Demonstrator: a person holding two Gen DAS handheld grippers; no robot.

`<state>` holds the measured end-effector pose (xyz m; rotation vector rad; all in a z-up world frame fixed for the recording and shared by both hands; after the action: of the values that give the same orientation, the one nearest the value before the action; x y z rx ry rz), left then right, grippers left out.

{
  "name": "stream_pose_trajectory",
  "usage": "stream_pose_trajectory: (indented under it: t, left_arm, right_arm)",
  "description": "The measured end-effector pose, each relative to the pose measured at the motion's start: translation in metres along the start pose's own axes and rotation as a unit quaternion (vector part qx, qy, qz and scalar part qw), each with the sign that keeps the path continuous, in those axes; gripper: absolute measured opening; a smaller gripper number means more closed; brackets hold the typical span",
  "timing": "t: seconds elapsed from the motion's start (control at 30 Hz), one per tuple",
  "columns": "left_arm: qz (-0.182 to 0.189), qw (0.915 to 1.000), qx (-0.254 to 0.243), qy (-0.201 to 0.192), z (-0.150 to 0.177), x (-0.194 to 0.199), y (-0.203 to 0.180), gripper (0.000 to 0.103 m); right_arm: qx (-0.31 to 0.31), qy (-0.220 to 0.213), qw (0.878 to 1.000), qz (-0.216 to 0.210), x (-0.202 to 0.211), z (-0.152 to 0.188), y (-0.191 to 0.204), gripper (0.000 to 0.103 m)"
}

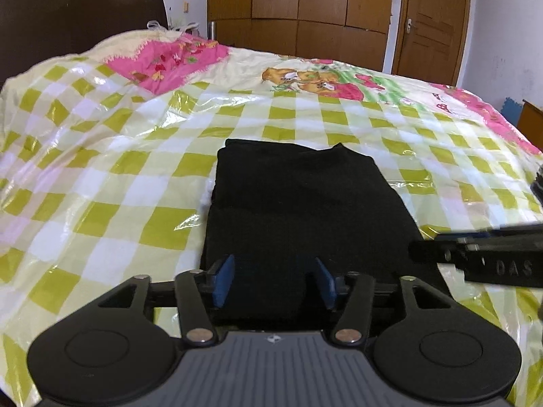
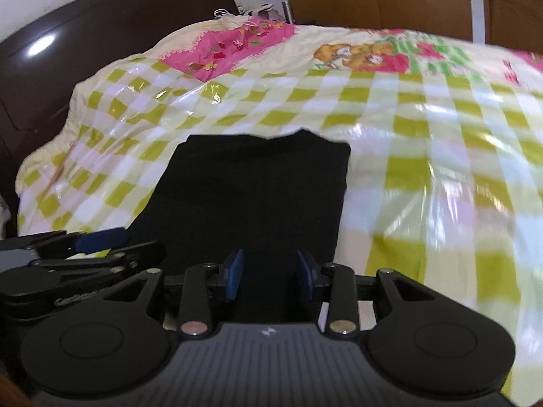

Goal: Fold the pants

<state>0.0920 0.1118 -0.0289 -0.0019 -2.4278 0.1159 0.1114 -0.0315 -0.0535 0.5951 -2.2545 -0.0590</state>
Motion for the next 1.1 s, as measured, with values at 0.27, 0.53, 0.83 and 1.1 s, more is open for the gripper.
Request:
stream_pose_trajectory:
  t: [0.27,0.53,0.83,1.1]
  left_arm:
    - [-0.026,0.9994,-0.023,-0.002,0.009,0.016,-0.019,0.088]
    - [-0.054,0.9985,-0.014,-0.005,0.019,0.026,-0.020,0.103]
    - [-0.066,0.9978,-0.005,-0.007,0.024,0.029,-0.019,0.103]
    - [-0.064,0.9979,0.008,0.002,0.033,0.028,-0.017,0.103]
  right_arm:
    - [-0.021,-0.005,1.000,0.006,0.017,0.016,-0.006,0.036]
    - [-0.022,-0.003,1.000,0.001,0.023,0.028,-0.003,0.037]
    - [-0.025,0.003,1.000,0.001,0.027,0.039,-0.003,0.037]
    - [-0.031,0.007,0.999,0.010,0.026,0.044,-0.009,0.037]
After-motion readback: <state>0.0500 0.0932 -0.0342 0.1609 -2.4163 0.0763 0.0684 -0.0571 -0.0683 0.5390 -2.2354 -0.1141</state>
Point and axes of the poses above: each gripper's, at about its wrist camera, not at the fingertips, and x roughly against the way its jaws point, y to its left, z to its underside, the point moved 10 cm from there along -x, roughly the way its jaws point, and after that the axes turned 4 degrees about z, right-handed, at the moved point
